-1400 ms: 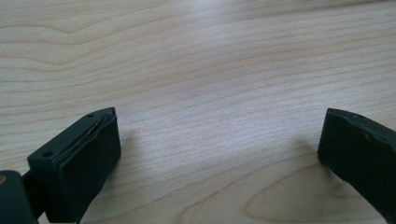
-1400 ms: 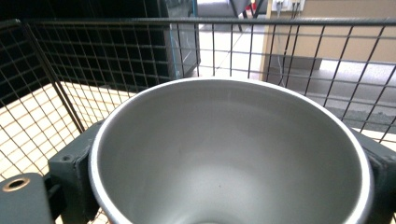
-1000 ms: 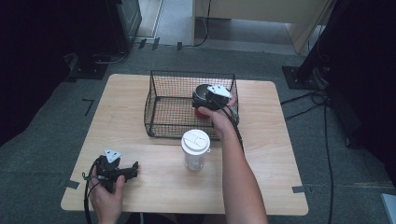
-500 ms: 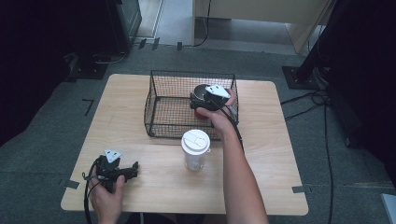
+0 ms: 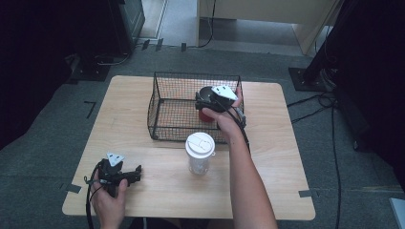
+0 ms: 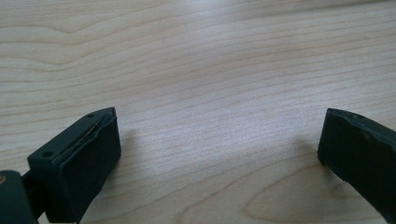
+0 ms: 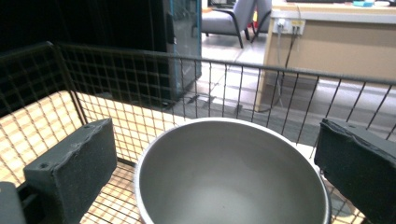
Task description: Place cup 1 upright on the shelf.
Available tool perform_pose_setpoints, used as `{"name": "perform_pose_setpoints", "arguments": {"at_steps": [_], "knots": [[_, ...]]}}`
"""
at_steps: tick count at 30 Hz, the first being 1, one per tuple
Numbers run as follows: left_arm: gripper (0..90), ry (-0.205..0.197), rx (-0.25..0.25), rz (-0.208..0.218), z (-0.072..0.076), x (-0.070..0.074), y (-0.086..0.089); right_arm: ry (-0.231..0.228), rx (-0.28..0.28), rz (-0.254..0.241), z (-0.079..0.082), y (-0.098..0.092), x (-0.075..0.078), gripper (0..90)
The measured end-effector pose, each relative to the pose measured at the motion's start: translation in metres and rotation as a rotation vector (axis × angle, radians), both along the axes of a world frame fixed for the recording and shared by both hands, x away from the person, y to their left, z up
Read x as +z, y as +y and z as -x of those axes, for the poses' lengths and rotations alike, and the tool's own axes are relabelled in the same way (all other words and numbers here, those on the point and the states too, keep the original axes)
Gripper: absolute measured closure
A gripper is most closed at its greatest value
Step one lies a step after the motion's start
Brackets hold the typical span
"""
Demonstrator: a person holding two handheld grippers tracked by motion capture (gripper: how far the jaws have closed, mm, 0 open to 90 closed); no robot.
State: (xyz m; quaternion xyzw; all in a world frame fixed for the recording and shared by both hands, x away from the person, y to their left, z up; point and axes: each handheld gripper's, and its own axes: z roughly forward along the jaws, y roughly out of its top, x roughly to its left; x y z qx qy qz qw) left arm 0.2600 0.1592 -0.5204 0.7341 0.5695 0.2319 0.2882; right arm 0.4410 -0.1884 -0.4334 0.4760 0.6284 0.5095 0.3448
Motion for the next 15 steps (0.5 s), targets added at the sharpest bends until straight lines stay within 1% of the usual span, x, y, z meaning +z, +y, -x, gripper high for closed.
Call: {"name": "perform_pose_setpoints", "arguments": {"at_steps": [2, 8, 11, 13, 15], "knots": [[0.0, 0.000, 0.000, 0.000, 0.000, 0.000, 0.000, -0.009, 0.002, -0.001, 0.001, -0.001, 0.002, 0.0], [0.0, -0.001, 0.001, 0.001, 0.000, 0.000, 0.000, -0.044, -0.002, -0.008, 0.005, -0.005, 0.014, 0.0], [0.0, 0.000, 0.000, 0.000, 0.000, 0.000, 0.000, -0.053, -0.001, -0.017, 0.008, -0.006, 0.020, 0.0], [0.0, 0.000, -0.001, -0.001, 0.000, 0.000, 0.000, -0.054, 0.004, -0.038, 0.012, -0.007, 0.025, 0.0], [0.0, 0.000, -0.001, -0.001, 0.000, 0.000, 0.000, -0.067, 0.010, -0.036, 0.016, -0.007, 0.029, 0.0]]}}
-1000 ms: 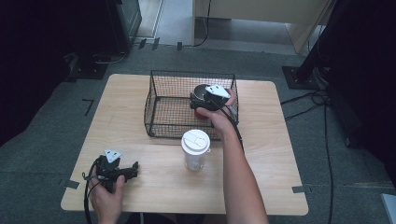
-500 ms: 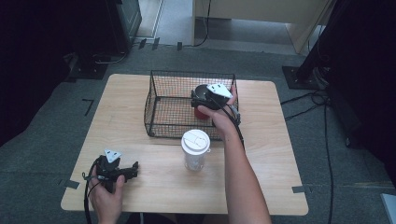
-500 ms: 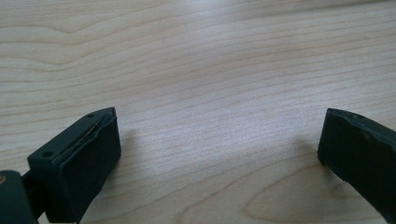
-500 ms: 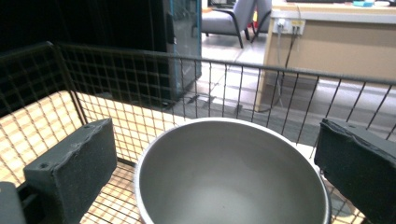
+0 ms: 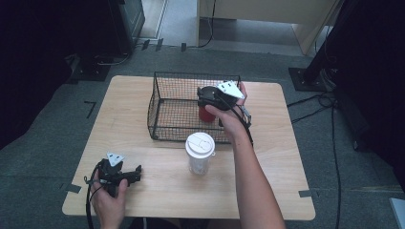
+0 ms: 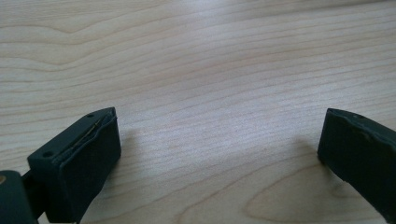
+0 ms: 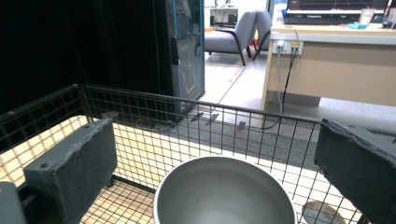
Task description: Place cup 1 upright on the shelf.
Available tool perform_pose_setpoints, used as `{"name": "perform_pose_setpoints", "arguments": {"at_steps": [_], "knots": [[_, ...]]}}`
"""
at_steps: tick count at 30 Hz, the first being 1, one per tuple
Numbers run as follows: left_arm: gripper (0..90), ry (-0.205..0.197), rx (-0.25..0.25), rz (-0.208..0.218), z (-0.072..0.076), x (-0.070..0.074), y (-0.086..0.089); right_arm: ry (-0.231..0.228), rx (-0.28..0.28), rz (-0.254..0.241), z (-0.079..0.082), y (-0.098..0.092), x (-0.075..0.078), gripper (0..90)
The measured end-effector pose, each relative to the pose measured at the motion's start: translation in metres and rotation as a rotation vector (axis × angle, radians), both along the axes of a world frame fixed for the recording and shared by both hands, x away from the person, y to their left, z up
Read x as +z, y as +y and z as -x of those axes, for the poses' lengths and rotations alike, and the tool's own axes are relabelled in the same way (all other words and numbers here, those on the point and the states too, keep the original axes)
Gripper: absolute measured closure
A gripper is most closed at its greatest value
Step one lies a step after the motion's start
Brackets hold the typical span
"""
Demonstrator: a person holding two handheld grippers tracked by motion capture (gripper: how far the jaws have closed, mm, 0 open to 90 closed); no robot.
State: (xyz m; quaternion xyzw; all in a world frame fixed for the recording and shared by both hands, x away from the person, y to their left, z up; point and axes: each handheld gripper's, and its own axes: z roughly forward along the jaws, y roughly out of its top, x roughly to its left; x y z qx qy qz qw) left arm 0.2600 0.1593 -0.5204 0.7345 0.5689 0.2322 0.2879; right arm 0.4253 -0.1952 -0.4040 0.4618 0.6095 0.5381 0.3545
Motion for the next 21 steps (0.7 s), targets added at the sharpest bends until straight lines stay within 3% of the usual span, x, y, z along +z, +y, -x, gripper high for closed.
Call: {"name": "perform_pose_setpoints", "arguments": {"at_steps": [7, 12, 21], "knots": [[0.0, -0.001, 0.002, 0.002, 0.000, 0.000, 0.000, 0.000, 0.020, -0.022, 0.019, -0.001, 0.014, 0.0], [0.1, -0.003, 0.004, 0.004, 0.000, 0.000, 0.000, -0.016, 0.027, -0.007, 0.037, -0.003, 0.022, 0.0], [0.0, -0.003, 0.003, 0.003, 0.000, 0.000, 0.000, -0.035, 0.020, 0.015, 0.064, -0.015, 0.022, 0.0]]}}
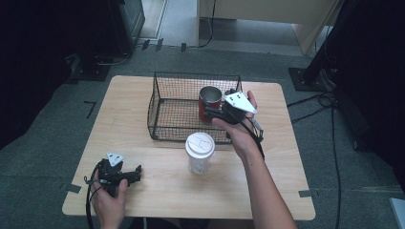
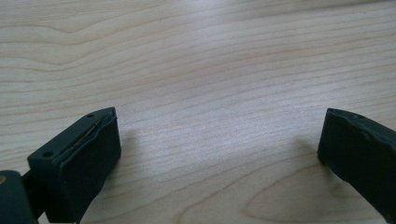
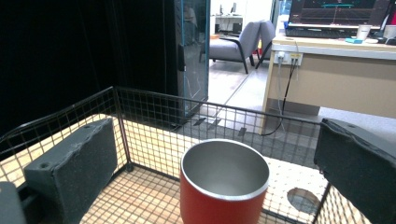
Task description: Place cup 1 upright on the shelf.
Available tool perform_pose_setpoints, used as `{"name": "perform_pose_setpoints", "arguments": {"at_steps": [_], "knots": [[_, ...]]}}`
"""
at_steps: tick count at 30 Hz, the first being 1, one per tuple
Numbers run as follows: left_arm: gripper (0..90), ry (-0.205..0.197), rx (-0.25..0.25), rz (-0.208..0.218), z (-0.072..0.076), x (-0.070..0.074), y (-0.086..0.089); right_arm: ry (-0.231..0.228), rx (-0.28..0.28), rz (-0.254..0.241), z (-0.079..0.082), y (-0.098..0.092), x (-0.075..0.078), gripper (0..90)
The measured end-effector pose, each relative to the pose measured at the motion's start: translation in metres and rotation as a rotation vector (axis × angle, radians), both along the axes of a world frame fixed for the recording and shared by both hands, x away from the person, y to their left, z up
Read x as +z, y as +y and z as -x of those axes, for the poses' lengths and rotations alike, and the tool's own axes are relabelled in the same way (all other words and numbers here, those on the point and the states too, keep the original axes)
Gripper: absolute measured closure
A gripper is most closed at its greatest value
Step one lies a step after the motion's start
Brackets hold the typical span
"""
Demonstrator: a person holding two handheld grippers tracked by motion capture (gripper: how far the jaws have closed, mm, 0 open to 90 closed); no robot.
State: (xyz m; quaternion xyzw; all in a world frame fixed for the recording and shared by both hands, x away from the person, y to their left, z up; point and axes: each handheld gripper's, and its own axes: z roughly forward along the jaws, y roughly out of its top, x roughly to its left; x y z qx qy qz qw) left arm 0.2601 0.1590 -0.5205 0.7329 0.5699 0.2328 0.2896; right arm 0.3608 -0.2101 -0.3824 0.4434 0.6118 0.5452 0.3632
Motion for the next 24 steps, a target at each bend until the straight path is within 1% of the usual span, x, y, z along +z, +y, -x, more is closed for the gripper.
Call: {"name": "perform_pose_setpoints", "arguments": {"at_steps": [2, 3, 5, 7, 8, 9, 10, 12, 13, 16, 17, 18, 22, 23, 24], "knots": [[0.0, 0.000, 0.001, 0.000, 0.000, 0.000, 0.000, -0.001, -0.001, 0.000, 0.003, -0.002, -0.001, 0.0], [0.0, 0.000, 0.001, 0.001, 0.000, 0.000, 0.000, 0.000, 0.000, -0.003, 0.009, -0.006, -0.002, 0.0], [0.1, 0.000, 0.001, 0.001, 0.000, 0.000, 0.000, -0.002, -0.008, 0.000, 0.015, -0.010, -0.003, 0.0], [0.0, 0.000, 0.000, 0.000, 0.000, 0.000, 0.000, -0.003, -0.008, -0.010, 0.022, -0.014, -0.005, 0.0], [0.0, 0.000, 0.000, 0.000, 0.000, 0.000, 0.000, -0.005, -0.011, -0.007, 0.025, -0.016, -0.006, 0.0], [0.0, 0.000, 0.000, 0.000, 0.000, 0.000, 0.000, -0.005, -0.011, -0.007, 0.025, -0.016, -0.006, 0.0], [0.0, 0.000, 0.000, 0.000, 0.000, 0.000, 0.000, -0.006, -0.014, -0.008, 0.032, -0.020, -0.008, 0.0], [0.1, 0.001, 0.000, 0.000, 0.000, 0.000, 0.000, -0.009, -0.018, 0.002, 0.038, -0.024, -0.011, 0.0], [0.0, 0.001, 0.000, 0.000, 0.000, 0.000, 0.000, -0.009, -0.018, 0.002, 0.038, -0.024, -0.011, 0.0], [0.0, 0.001, 0.000, 0.000, 0.000, 0.000, 0.000, -0.005, -0.017, 0.000, 0.048, -0.029, -0.015, 0.0], [0.0, 0.001, -0.001, 0.000, 0.000, 0.000, 0.000, -0.005, -0.020, 0.001, 0.056, -0.033, -0.018, 0.0], [0.0, 0.001, -0.001, 0.000, 0.000, 0.000, 0.000, -0.005, -0.020, 0.001, 0.056, -0.033, -0.018, 0.0], [0.0, 0.002, 0.000, 0.001, 0.000, 0.000, 0.000, -0.011, -0.024, -0.011, 0.071, -0.040, -0.021, 0.0], [0.0, 0.002, 0.000, 0.001, 0.000, 0.000, 0.000, -0.011, -0.024, -0.011, 0.071, -0.040, -0.021, 0.0], [0.0, 0.001, 0.001, 0.001, 0.000, 0.000, 0.000, -0.016, -0.028, -0.005, 0.077, -0.042, -0.023, 0.0]]}}
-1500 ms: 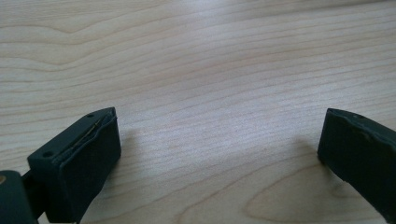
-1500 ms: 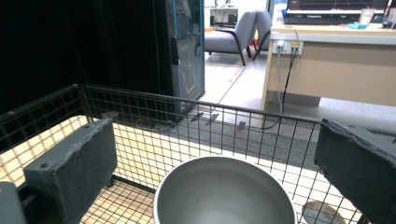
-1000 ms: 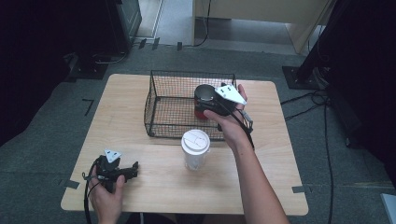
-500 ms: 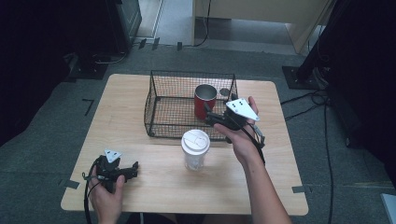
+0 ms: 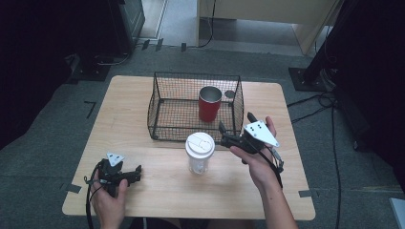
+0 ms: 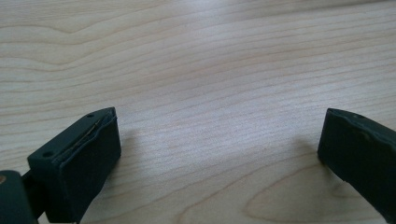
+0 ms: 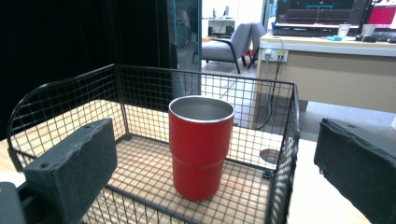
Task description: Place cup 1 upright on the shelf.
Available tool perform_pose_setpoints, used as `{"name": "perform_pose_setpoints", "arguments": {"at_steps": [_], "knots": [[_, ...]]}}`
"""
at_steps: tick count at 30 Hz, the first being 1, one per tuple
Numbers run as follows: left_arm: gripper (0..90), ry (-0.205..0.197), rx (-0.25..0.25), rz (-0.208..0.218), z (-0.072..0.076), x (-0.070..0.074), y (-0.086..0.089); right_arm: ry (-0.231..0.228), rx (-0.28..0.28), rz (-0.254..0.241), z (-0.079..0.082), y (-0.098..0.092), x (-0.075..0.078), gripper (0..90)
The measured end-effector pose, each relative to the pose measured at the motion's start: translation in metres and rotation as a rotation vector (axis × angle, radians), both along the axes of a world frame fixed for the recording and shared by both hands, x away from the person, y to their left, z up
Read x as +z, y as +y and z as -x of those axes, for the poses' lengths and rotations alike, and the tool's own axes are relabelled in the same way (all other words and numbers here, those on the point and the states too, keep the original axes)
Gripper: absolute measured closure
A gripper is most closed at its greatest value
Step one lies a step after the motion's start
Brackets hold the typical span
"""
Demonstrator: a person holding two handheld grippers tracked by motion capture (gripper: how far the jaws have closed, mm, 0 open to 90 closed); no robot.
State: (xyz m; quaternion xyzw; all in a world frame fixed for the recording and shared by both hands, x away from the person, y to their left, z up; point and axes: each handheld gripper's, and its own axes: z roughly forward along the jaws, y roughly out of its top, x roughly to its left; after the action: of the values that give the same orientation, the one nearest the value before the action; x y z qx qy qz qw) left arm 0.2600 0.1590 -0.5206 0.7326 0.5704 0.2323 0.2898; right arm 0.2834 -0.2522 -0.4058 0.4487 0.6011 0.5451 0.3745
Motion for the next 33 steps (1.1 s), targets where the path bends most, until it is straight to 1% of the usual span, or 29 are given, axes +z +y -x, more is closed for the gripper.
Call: {"name": "perform_pose_setpoints", "arguments": {"at_steps": [1, 2, 3, 4, 5, 6, 7, 8, 9, 11, 13, 14, 15, 21, 22, 23, 27, 28, 29, 30, 33], "knots": [[0.0, 0.000, 0.000, 0.000, 0.000, 0.000, 0.000, 0.000, 0.000, 0.000, 0.000, 0.000, 0.000, 0.0], [0.0, 0.001, -0.001, -0.001, 0.000, 0.000, 0.000, -0.001, -0.001, 0.002, 0.007, -0.002, -0.003, 0.0], [0.0, 0.001, -0.001, -0.001, 0.000, 0.000, 0.000, -0.001, -0.001, 0.002, 0.007, -0.002, -0.003, 0.0], [0.0, 0.001, -0.001, -0.001, 0.000, 0.000, 0.000, -0.004, -0.005, 0.003, 0.013, -0.005, -0.005, 0.0], [0.0, 0.001, -0.001, -0.001, 0.000, 0.000, 0.000, -0.005, -0.006, 0.003, 0.016, -0.006, -0.006, 0.0], [0.0, 0.001, -0.001, -0.001, 0.000, 0.000, 0.000, -0.005, -0.006, 0.003, 0.016, -0.006, -0.006, 0.0], [0.1, 0.001, -0.001, -0.002, 0.000, 0.000, 0.000, -0.003, -0.009, 0.007, 0.023, -0.008, -0.009, 0.0], [0.0, 0.001, -0.001, -0.001, 0.000, 0.000, 0.000, -0.002, -0.009, 0.009, 0.027, -0.009, -0.011, 0.0], [0.0, 0.001, -0.001, -0.001, 0.000, 0.000, 0.000, -0.002, -0.009, 0.009, 0.027, -0.009, -0.011, 0.0], [0.0, -0.002, 0.003, 0.001, 0.000, 0.000, 0.000, 0.001, -0.007, 0.005, 0.038, -0.012, -0.017, 0.0], [0.0, -0.002, 0.003, 0.001, 0.000, 0.000, -0.001, 0.003, -0.006, 0.005, 0.043, -0.013, -0.020, 0.0], [0.0, -0.002, 0.002, 0.001, 0.000, 0.000, -0.001, 0.003, -0.006, 0.005, 0.043, -0.013, -0.020, 0.0], [0.0, -0.002, 0.003, 0.001, 0.000, 0.000, -0.001, 0.003, -0.005, 0.007, 0.049, -0.016, -0.023, 0.0], [0.1, -0.003, 0.003, 0.001, 0.000, 0.000, 0.000, 0.017, -0.005, 0.003, 0.068, -0.024, -0.033, 0.0], [0.1, -0.003, 0.003, 0.001, 0.000, 0.000, 0.000, 0.017, -0.005, 0.003, 0.068, -0.024, -0.033, 0.0], [0.1, -0.003, 0.003, 0.001, 0.000, 0.000, 0.000, 0.023, -0.001, -0.005, 0.075, -0.024, -0.037, 0.0], [0.1, -0.003, 0.003, 0.001, 0.000, 0.000, -0.001, 0.035, 0.009, -0.010, 0.085, -0.023, -0.047, 0.0], [0.1, -0.003, 0.003, 0.001, 0.000, 0.000, -0.001, 0.035, 0.009, -0.010, 0.085, -0.023, -0.047, 0.0], [0.1, -0.003, 0.003, 0.001, 0.000, 0.000, -0.001, 0.042, 0.017, -0.012, 0.089, -0.021, -0.052, 0.0], [0.1, -0.003, 0.002, 0.001, 0.000, 0.000, 0.000, 0.042, 0.017, -0.012, 0.089, -0.021, -0.052, 0.0], [0.1, -0.001, 0.002, -0.001, 0.000, 0.000, 0.000, 0.052, 0.029, -0.024, 0.097, -0.016, -0.060, 0.0]]}}
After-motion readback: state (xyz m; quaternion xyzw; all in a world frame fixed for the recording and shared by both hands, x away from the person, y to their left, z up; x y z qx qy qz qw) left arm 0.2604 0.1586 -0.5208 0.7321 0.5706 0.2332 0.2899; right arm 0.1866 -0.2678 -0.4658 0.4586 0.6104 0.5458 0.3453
